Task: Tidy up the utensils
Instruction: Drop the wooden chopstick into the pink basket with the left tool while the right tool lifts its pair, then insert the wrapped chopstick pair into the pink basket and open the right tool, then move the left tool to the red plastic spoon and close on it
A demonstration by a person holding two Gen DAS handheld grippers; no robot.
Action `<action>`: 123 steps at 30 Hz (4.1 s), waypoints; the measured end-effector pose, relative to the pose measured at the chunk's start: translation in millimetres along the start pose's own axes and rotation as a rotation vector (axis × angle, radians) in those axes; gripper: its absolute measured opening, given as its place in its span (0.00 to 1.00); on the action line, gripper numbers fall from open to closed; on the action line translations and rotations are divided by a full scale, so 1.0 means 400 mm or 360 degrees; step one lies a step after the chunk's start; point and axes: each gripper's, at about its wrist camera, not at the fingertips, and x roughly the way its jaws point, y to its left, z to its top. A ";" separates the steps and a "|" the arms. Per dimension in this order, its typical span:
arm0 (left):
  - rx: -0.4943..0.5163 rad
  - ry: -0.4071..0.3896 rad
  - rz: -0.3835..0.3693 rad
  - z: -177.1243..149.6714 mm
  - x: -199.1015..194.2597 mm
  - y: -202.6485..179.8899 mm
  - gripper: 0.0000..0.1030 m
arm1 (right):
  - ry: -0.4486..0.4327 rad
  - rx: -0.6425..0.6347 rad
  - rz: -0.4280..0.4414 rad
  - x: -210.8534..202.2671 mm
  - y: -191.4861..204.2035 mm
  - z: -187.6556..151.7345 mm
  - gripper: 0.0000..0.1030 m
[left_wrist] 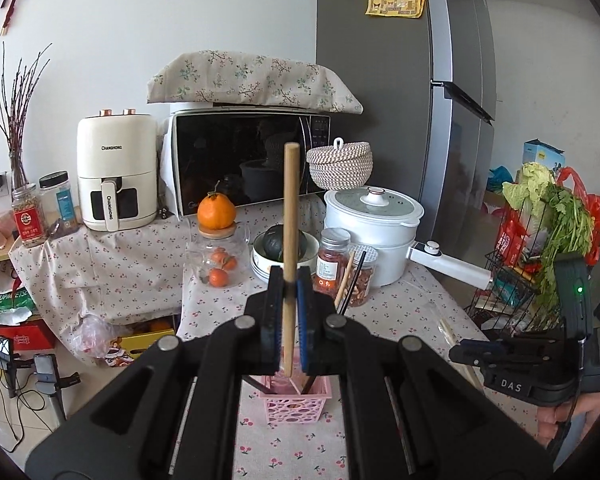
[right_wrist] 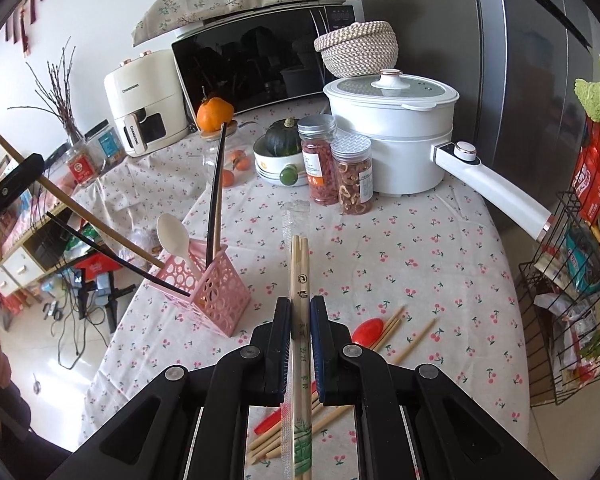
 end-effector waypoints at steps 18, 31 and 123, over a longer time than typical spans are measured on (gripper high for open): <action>-0.0038 0.0325 0.0026 -0.049 0.112 -0.008 0.23 | -0.0113 0.0021 0.0034 -0.029 0.005 0.005 0.10; -0.0135 0.0253 -0.0083 -0.028 -0.114 0.104 0.46 | -0.0470 0.0086 0.0141 -0.081 0.106 0.054 0.10; 0.0273 0.1219 -0.0225 -0.294 0.184 -0.275 0.82 | 0.0421 0.0585 -0.0248 0.005 -0.302 -0.130 0.85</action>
